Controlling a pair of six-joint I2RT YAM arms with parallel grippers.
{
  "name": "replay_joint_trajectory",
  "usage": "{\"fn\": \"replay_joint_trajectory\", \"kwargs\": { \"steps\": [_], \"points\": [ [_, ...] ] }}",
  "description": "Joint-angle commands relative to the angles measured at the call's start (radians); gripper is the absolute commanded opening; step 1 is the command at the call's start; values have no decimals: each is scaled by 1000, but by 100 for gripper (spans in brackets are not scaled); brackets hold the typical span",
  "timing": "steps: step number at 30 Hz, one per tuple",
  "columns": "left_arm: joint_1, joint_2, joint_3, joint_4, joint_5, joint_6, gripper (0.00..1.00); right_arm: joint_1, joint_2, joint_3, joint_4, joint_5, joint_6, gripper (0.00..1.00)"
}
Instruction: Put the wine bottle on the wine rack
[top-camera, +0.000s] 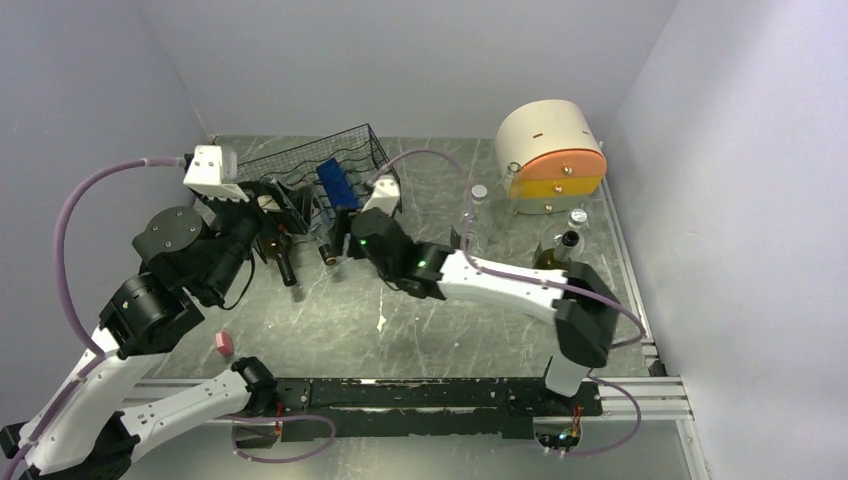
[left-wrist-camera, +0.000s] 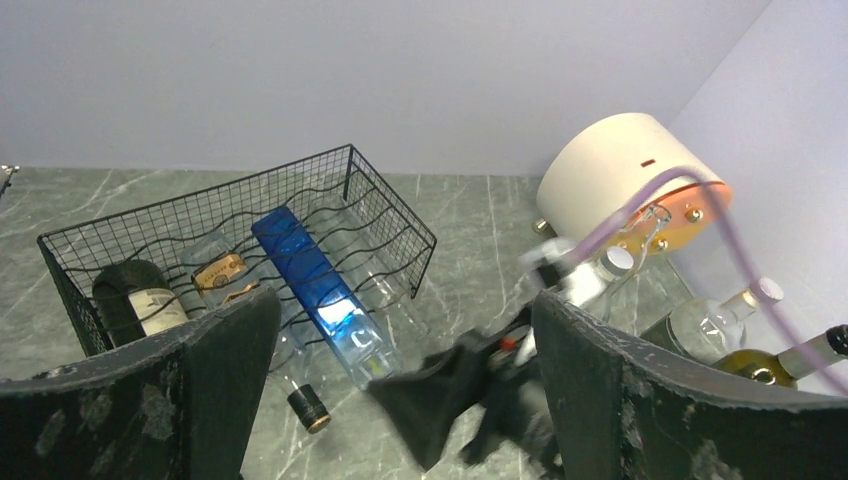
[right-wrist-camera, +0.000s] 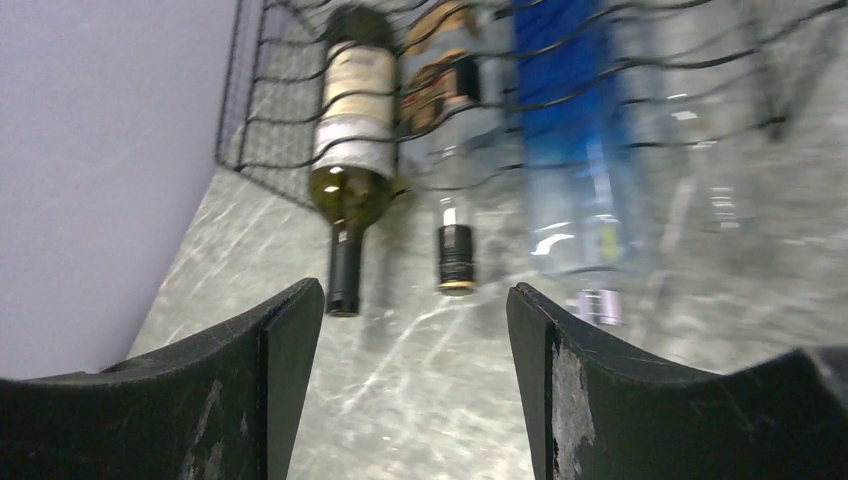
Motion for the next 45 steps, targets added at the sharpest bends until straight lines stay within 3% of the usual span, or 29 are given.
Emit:
{"fn": "replay_joint_trajectory", "kwargs": {
  "steps": [1,6,12,21,28,37,41,45],
  "points": [
    [-2,-25,-53,55,-7,-14,99,-42,-148,-49,-187,172,-56,71],
    [-2,-45,-118,94,5,-38,99,-90,-320,-33,-350,311,-161,71],
    [-2,-42,-178,151,36,-38,99,-175,-494,6,-625,493,-114,72],
    [-3,17,-189,192,90,-37,99,-328,-617,6,-857,711,-100,72],
    [-2,59,-174,191,111,-38,99,-497,-653,-35,-925,707,-75,73],
    [-2,93,-183,227,172,-36,99,-537,-736,-153,-981,612,20,71],
    [-2,118,-183,246,201,-26,99,-538,-774,-196,-986,554,32,64],
    [-2,139,-181,259,217,-22,99,-537,-816,-233,-989,534,44,47]
  ]
}}
